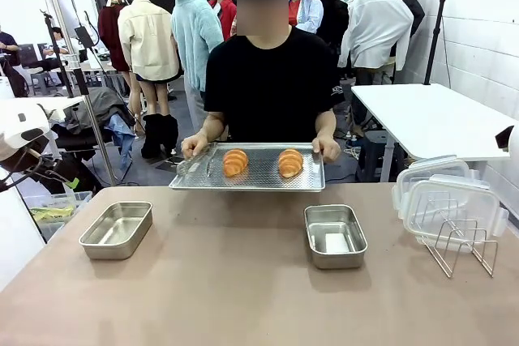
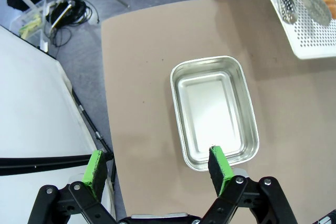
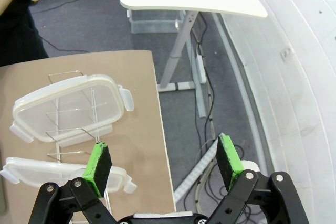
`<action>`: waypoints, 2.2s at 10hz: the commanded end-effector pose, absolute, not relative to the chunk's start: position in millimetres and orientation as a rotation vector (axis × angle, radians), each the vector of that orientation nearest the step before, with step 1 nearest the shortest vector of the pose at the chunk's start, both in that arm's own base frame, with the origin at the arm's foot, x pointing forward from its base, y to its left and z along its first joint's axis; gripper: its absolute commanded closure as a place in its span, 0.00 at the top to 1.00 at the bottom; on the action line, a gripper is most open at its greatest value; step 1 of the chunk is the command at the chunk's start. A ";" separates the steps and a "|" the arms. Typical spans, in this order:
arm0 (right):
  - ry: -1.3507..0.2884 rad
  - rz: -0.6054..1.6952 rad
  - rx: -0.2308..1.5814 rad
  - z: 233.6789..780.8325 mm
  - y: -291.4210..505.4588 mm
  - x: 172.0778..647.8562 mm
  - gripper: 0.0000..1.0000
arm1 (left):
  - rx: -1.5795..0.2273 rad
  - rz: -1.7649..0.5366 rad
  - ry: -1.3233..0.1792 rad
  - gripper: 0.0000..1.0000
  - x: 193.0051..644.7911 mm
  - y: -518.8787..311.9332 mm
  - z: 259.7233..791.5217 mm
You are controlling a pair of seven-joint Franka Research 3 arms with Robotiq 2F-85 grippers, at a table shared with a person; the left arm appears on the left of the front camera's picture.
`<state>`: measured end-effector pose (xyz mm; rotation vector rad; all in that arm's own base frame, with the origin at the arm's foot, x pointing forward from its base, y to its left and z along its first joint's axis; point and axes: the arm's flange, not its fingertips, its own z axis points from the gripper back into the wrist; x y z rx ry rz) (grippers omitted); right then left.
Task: Place the bread in airtight containers.
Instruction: Lift both Airtight Container.
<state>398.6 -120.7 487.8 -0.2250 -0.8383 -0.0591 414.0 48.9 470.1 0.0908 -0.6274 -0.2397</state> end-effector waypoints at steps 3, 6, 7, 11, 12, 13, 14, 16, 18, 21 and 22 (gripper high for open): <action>-0.830 -0.045 -0.230 488.3 -119.8 398.0 1.00 | 0.101 -0.235 -0.625 1.00 412.7 49.5 469.9; -0.830 -0.045 -0.230 488.3 -119.8 398.0 1.00 | 0.101 -0.235 -0.625 1.00 412.7 49.5 469.9; -0.830 -0.045 -0.230 488.3 -119.8 398.0 1.00 | 0.101 -0.235 -0.625 1.00 412.7 49.5 469.9; -0.830 -0.045 -0.230 488.3 -119.8 398.0 1.00 | 0.101 -0.235 -0.625 1.00 412.7 49.5 469.9; -0.830 -0.045 -0.230 488.3 -119.8 398.0 1.00 | 0.101 -0.235 -0.625 1.00 412.7 49.5 469.9; -0.830 -0.045 -0.230 488.3 -119.8 398.0 1.00 | 0.101 -0.235 -0.625 1.00 412.7 49.5 469.9; -0.830 -0.045 -0.230 488.3 -119.8 398.0 1.00 | 0.101 -0.235 -0.625 1.00 412.7 49.5 469.9; -0.853 -0.011 -0.206 502.4 -106.5 407.4 1.00 | 0.091 -0.240 -0.627 1.00 414.0 48.9 470.1; -0.924 0.061 -0.197 545.0 -69.0 425.1 1.00 | 0.072 -0.225 -0.673 1.00 417.6 20.2 486.0; -0.918 0.188 -0.141 596.8 6.4 440.9 1.00 | 0.072 -0.224 -0.719 1.00 406.9 -17.2 518.9; -0.833 0.145 -0.136 602.8 32.6 448.8 1.00 | 0.090 -0.214 -0.708 1.00 405.1 -27.5 527.6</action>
